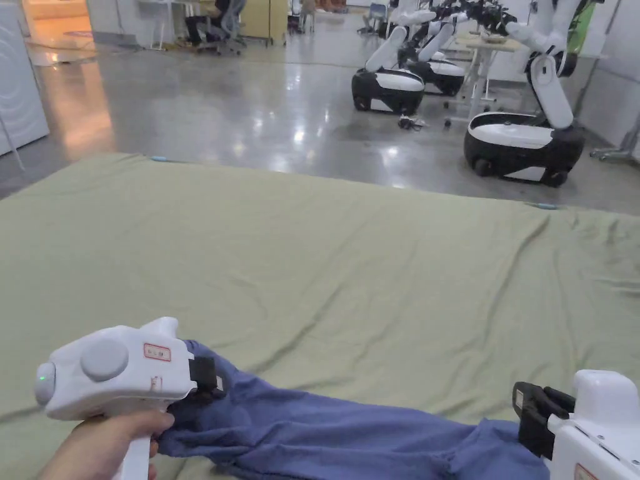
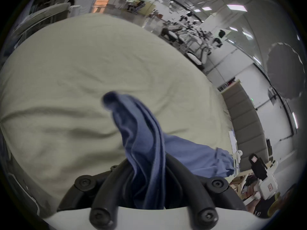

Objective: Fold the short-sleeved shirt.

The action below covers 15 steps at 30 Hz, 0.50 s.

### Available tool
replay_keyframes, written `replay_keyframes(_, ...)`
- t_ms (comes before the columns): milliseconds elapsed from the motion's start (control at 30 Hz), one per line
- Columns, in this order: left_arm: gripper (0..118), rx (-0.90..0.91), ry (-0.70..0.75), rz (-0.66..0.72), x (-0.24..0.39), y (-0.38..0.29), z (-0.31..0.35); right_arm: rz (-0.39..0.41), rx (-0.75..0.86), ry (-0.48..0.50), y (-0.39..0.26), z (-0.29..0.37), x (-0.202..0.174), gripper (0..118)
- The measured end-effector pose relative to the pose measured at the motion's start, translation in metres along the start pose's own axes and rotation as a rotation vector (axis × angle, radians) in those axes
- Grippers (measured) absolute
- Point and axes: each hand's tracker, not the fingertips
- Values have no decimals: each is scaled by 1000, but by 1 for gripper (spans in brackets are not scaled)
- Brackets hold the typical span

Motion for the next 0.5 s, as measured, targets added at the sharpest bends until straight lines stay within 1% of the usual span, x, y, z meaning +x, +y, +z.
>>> replay_keyframes(100, 7, -47, -57, -76, 45, -11, -23, -4, 15, 6, -2, 5, 4, 2)
replay_keyframes(167, 7, -106, -125, -46, 76, -22, -46, -13, 26, 13, -3, 9, 9, 2)
replay_keyframes(233, 7, -168, -140, -31, 102, -34, -80, -23, 33, 11, -4, 12, 15, 2)
replay_keyframes(300, 7, -225, -103, -62, 121, -50, -119, -43, 39, 13, -5, 14, 24, 2)
replay_keyframes(333, 7, -211, -34, -106, 125, -57, -135, -46, 39, 13, -6, 15, 28, 2)
replay_keyframes(367, 7, -203, 65, -153, 127, -62, -150, -50, 40, 9, -7, 16, 31, 2)
replay_keyframes(400, 7, -247, 114, -200, 127, -67, -164, -52, 39, 3, -7, 17, 34, 2)
replay_keyframes(467, 8, -271, 87, -146, 122, -72, -173, -67, 40, 9, -7, 19, 41, 2)
replay_keyframes(500, 14, -261, 79, -150, 123, -71, -169, -74, 43, 11, -7, 20, 43, 2)
